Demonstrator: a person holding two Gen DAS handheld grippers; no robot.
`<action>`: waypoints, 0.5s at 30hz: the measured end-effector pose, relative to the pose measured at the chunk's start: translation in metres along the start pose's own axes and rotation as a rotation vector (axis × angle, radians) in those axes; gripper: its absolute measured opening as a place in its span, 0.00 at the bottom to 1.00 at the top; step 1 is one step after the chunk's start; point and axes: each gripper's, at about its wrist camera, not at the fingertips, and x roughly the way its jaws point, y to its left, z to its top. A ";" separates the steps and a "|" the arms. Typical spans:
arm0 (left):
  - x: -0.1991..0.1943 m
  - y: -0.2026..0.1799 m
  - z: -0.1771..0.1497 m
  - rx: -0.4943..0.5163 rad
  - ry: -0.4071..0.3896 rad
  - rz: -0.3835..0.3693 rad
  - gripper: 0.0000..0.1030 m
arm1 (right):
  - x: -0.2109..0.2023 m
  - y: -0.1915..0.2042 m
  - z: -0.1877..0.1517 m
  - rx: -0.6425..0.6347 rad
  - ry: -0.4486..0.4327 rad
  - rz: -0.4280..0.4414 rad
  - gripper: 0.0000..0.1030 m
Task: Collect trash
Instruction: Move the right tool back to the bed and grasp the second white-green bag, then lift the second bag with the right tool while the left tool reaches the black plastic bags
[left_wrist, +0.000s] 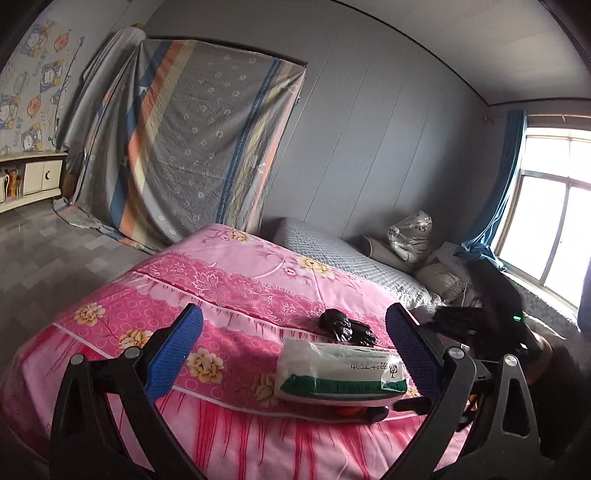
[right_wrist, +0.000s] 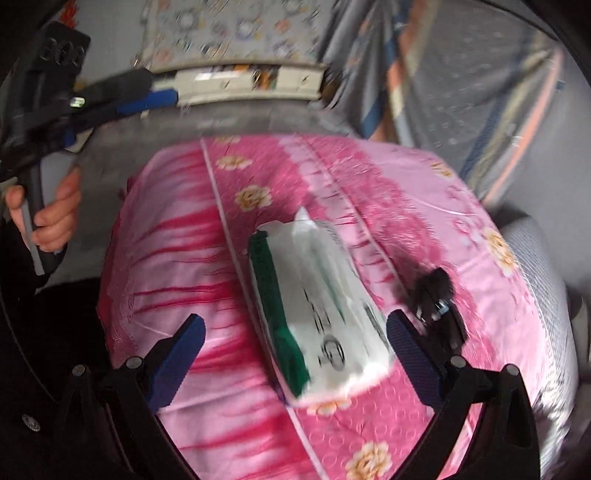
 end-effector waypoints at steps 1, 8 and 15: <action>0.001 0.004 -0.001 -0.005 0.003 -0.008 0.92 | 0.008 0.000 0.005 -0.018 0.025 0.006 0.92; 0.004 0.034 -0.010 -0.065 0.030 -0.004 0.92 | 0.064 -0.011 0.035 -0.105 0.229 0.079 0.92; 0.008 0.057 -0.017 -0.120 0.050 0.026 0.92 | 0.114 -0.020 0.034 -0.092 0.363 0.108 0.92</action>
